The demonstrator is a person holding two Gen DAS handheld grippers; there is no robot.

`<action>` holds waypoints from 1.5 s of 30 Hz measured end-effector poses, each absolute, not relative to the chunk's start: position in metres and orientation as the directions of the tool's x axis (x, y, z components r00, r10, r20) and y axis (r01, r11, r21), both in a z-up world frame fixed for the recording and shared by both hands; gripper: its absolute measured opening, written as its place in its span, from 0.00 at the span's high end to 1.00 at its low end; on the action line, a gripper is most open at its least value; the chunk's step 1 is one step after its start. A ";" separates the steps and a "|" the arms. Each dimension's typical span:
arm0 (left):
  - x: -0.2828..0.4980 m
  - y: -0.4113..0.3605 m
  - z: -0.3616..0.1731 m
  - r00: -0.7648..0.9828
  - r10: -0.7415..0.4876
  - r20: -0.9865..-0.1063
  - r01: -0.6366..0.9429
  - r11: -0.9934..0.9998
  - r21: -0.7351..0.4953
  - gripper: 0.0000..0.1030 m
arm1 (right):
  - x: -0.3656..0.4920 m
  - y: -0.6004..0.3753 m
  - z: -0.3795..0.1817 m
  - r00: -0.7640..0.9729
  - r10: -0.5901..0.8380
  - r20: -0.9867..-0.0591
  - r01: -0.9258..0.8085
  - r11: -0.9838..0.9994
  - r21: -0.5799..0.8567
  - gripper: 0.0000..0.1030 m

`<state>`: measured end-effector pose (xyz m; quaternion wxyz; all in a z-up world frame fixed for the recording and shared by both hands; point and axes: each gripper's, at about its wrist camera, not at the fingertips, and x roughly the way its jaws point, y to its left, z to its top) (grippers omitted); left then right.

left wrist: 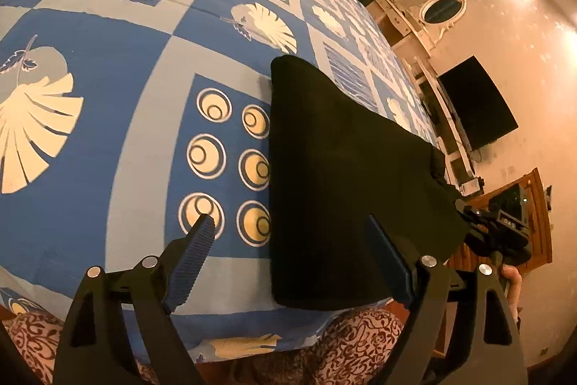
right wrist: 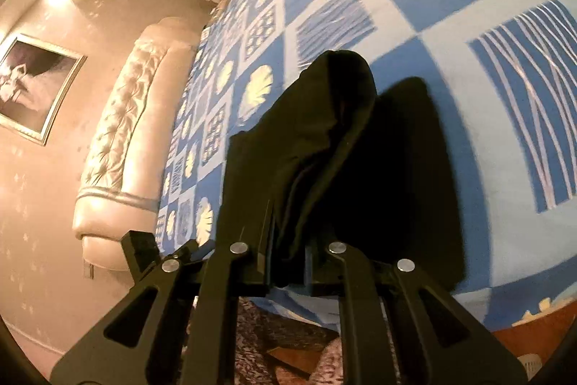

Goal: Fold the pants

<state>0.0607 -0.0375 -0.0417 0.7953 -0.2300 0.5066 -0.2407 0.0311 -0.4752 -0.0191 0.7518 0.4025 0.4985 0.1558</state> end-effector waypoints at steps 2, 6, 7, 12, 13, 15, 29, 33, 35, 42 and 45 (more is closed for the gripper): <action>0.060 -0.040 -0.043 0.366 -0.615 -0.699 0.152 0.780 -0.607 0.19 | 0.028 -0.481 -0.028 0.451 0.629 -0.633 0.188 0.626 0.757 0.89; 0.059 -0.043 -0.047 0.356 -0.609 -0.709 0.152 0.786 -0.599 0.19 | 0.022 -0.490 -0.050 0.442 0.618 -0.650 0.228 0.624 0.748 0.89; 0.059 -0.043 -0.048 0.354 -0.609 -0.710 0.152 0.786 -0.599 0.19 | 0.021 -0.491 -0.055 0.440 0.617 -0.652 0.237 0.620 0.748 0.89; 0.058 -0.047 -0.048 0.351 -0.606 -0.714 0.164 0.790 -0.590 0.19 | 0.018 -0.495 -0.073 0.435 0.617 -0.656 0.266 0.609 0.748 0.89; 0.057 -0.047 -0.048 0.350 -0.606 -0.715 0.166 0.791 -0.589 0.19 | 0.017 -0.495 -0.075 0.435 0.618 -0.655 0.268 0.605 0.750 0.89; 0.057 -0.048 -0.049 0.349 -0.605 -0.716 0.168 0.792 -0.587 0.19 | 0.017 -0.495 -0.076 0.436 0.620 -0.652 0.269 0.602 0.752 0.89; 0.055 -0.054 -0.054 0.328 -0.615 -0.717 0.171 0.785 -0.595 0.19 | 0.007 -0.517 -0.085 0.479 0.661 -0.577 0.292 0.500 0.815 0.69; 0.055 -0.056 -0.058 0.308 -0.648 -0.697 0.157 0.757 -0.634 0.19 | -0.004 -0.534 -0.080 0.537 0.700 -0.470 0.269 0.387 0.882 0.26; 0.054 -0.055 -0.064 0.290 -0.682 -0.671 0.132 0.723 -0.678 0.19 | -0.009 -0.537 -0.079 0.532 0.693 -0.487 0.269 0.407 0.873 0.20; 0.052 -0.060 -0.080 0.248 -0.741 -0.624 0.067 0.656 -0.752 0.19 | -0.017 -0.537 -0.104 0.492 0.686 -0.535 0.327 0.424 0.844 0.13; 0.051 -0.068 -0.082 0.242 -0.741 -0.626 0.091 0.660 -0.746 0.19 | -0.015 -0.531 -0.112 0.492 0.719 -0.491 0.311 0.382 0.870 0.12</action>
